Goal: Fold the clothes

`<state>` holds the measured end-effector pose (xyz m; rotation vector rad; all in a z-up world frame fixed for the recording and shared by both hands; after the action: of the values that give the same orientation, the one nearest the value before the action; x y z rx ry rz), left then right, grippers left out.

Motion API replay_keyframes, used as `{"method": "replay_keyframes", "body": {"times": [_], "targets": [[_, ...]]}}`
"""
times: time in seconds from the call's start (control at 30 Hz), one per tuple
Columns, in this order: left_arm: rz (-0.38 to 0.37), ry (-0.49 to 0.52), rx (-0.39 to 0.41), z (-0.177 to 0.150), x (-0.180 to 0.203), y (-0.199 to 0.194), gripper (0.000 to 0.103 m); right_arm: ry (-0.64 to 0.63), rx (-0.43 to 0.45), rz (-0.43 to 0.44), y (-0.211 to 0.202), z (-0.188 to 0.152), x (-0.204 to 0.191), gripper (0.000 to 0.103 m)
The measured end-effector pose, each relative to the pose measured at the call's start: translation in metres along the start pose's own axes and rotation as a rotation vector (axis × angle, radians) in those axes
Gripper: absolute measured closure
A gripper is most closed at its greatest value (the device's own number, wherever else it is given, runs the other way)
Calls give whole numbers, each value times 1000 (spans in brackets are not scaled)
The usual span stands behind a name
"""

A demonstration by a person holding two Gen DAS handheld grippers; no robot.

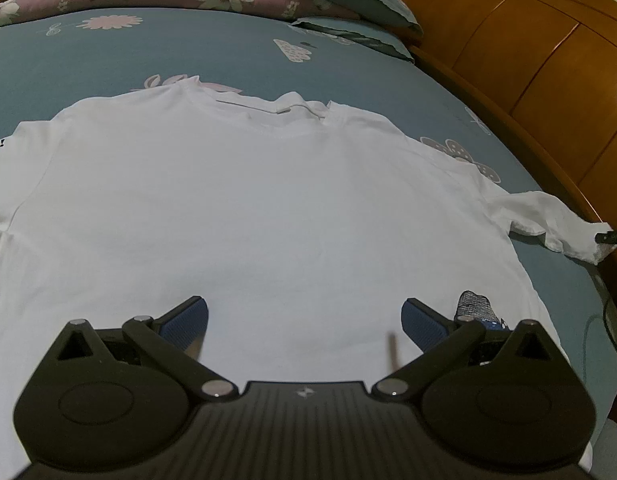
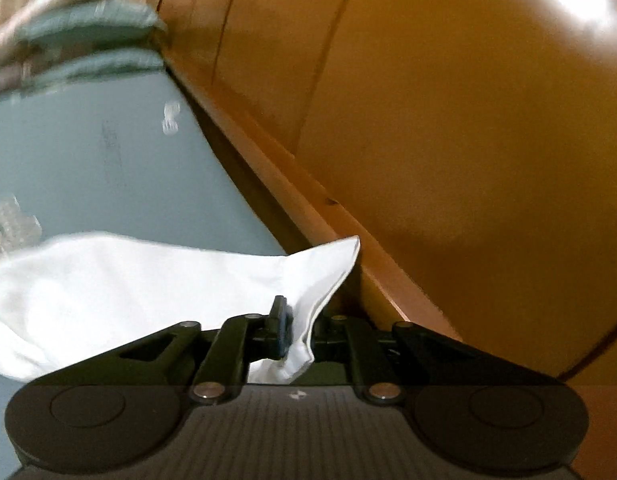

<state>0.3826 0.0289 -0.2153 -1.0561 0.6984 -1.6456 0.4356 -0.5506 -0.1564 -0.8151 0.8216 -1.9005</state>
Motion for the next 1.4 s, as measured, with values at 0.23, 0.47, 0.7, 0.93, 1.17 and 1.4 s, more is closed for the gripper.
{"method": "replay_keyframes", "body": {"times": [0.23, 0.47, 0.7, 0.93, 1.17, 1.4], "targets": [[2, 0, -3, 1, 1, 1, 1, -23, 30, -3, -14, 0, -9, 43], [-4, -11, -5, 1, 1, 1, 1, 65, 17, 240, -36, -6, -24, 43], [-58, -70, -2, 4, -7, -2, 1, 109, -95, 580, -32, -19, -89, 45], [-68, -71, -1, 4, -8, -2, 1, 53, -88, 688, -38, 5, -151, 45], [-80, -73, 0, 5, -9, -2, 1, -187, -86, 640, -34, 52, -227, 62], [-93, -74, 0, 6, -11, -2, 1, -391, -123, 631, -13, 63, -306, 61]]}}
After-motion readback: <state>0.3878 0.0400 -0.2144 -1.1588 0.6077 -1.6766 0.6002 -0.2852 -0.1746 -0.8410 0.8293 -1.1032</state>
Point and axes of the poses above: each gripper's, at about its wrist camera, not at the fingertips, and y roughly the way its jaws point, x to its right, z to its top, the point moved 6 cm from there along y, roughly the way its jaws point, and after that the axes turned 13 degrees about -x, right-handed, at the moved point
